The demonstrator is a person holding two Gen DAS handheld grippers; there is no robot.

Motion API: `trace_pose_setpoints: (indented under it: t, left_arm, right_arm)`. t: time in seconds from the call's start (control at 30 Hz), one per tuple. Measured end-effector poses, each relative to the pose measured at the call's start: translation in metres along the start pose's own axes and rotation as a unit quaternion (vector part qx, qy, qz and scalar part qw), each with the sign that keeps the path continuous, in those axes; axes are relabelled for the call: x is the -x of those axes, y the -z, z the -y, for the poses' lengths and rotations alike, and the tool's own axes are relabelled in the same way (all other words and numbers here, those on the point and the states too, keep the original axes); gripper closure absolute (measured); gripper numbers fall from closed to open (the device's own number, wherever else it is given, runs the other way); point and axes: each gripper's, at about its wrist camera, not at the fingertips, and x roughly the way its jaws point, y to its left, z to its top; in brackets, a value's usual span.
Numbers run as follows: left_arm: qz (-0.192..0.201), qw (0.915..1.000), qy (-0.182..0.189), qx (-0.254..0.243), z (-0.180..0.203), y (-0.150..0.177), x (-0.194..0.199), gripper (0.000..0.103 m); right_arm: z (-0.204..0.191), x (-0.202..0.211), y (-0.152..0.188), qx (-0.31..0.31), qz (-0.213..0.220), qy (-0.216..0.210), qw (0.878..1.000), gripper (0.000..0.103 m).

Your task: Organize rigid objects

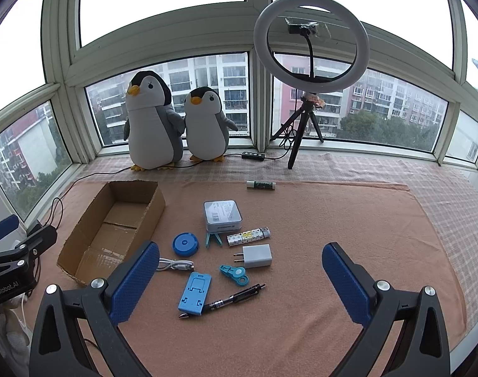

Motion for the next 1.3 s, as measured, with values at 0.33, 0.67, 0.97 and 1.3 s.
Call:
trace_pose_setpoints:
  t: [0.33,0.67,0.97,1.3]
  left_arm:
    - [-0.001,1.0,0.0,-0.001,0.0025,-0.0005,-0.0004,0.0]
    - [-0.001,1.0,0.001,-0.001,0.0024,-0.0004,-0.0013,0.0]
    - [-0.001,1.0,0.001,0.0,0.0022,-0.0004,-0.0012,0.0]
    - [-0.001,1.0,0.002,0.0,0.0026,-0.0001,-0.0013,0.0]
  right_arm:
    - [-0.0003,-0.0003,0.0003,-0.001,-0.001,-0.001,1.0,0.001]
    - [-0.0012,-0.0012,0.0025,-0.002,-0.003,-0.002,1.0,0.001]
    - [-0.0011,-0.0017,0.0033,-0.003,-0.003,-0.003,1.0,0.001]
    - [-0.0013,-0.0015,0.0036,-0.003,-0.004,-0.003,1.0,0.001]
